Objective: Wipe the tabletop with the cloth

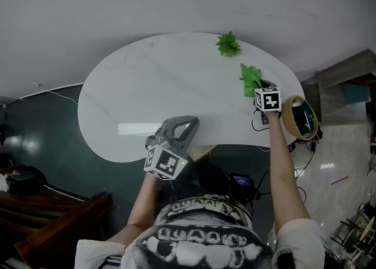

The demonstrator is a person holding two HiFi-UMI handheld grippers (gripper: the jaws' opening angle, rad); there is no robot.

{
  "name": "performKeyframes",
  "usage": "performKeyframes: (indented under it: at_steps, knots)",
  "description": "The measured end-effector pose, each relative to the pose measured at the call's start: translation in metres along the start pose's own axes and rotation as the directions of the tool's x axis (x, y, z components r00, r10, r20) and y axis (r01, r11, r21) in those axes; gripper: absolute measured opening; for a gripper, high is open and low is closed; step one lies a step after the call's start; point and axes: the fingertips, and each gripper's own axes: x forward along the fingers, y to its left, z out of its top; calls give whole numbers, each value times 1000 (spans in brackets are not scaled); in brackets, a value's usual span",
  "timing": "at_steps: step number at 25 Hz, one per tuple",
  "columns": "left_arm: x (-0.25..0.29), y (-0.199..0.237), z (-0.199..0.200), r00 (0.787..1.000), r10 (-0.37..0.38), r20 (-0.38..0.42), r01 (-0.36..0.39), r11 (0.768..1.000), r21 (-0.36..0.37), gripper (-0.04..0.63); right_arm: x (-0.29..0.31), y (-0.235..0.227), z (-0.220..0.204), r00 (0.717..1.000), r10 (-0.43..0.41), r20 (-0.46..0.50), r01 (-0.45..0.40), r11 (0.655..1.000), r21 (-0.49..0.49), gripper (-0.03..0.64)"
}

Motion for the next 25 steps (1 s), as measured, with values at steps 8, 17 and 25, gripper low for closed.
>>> performKeyframes:
  at_steps: [8, 17, 25]
  knots:
    - [18, -18, 13, 1000, -20, 1, 20, 1000, 17, 12, -10, -41, -24, 1000, -29, -2, 29, 999, 39, 86]
    - [0, -7, 0, 1000, 10, 0, -10, 1000, 8, 12, -22, -24, -12, 999, -17, 39, 16, 1000, 19, 86]
    - [-63, 31, -38, 997, 71, -21, -72, 997, -31, 12, -32, 78, 35, 991, 72, 113, -65, 996, -65, 86]
